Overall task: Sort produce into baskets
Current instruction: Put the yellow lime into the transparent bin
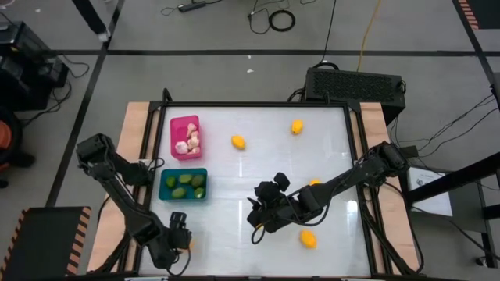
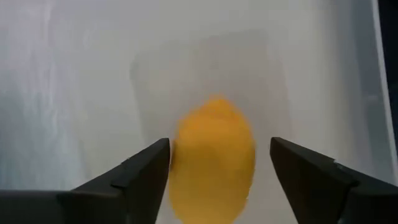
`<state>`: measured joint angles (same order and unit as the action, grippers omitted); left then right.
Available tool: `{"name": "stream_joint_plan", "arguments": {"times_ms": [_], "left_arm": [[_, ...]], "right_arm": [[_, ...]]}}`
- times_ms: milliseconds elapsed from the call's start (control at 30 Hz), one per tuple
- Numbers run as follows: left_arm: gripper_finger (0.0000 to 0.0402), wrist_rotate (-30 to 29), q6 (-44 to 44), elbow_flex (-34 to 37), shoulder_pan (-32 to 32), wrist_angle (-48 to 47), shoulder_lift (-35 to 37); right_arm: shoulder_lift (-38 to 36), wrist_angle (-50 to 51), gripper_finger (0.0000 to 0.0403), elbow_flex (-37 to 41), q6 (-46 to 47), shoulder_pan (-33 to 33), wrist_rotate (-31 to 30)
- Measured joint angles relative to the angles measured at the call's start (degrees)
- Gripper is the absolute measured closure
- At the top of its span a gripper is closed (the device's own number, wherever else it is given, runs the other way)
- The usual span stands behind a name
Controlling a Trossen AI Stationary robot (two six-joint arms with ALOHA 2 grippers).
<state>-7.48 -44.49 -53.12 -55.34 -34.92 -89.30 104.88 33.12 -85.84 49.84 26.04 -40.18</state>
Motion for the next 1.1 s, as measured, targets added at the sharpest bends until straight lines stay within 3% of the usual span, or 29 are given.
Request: {"name": "stream_joint_plan", "arguments": {"times_ms": [200,367,567,767,1100], "left_arm": [[0.0099,6.1,5.1,-1.6,1.5,-0.5,0.0],[0.0098,6.1,10.9,-5.7,2.0,-3.3,0.0],[0.0098,-2.0,18.8,-11.1,2.6,-8.7,0.1],[0.0098,-10.7,29.0,-10.6,5.1,-10.4,2.9],[0.0098,-19.8,32.8,-5.1,10.9,-11.3,22.5]], "right_arm": [[0.0,0.0,0.0216,0.0,0.2,0.0,0.0],[0.0,0.0,0.0216,0.0,1.0,0.1,0.0],[0.0,0.0,0.0216,0.0,2.5,1.2,0.0],[0.0,2.5,0.0216,0.0,8.5,3.4,0.0],[0.0,9.4,0.0216,0.0,26.1,10.8,7.9]]}}
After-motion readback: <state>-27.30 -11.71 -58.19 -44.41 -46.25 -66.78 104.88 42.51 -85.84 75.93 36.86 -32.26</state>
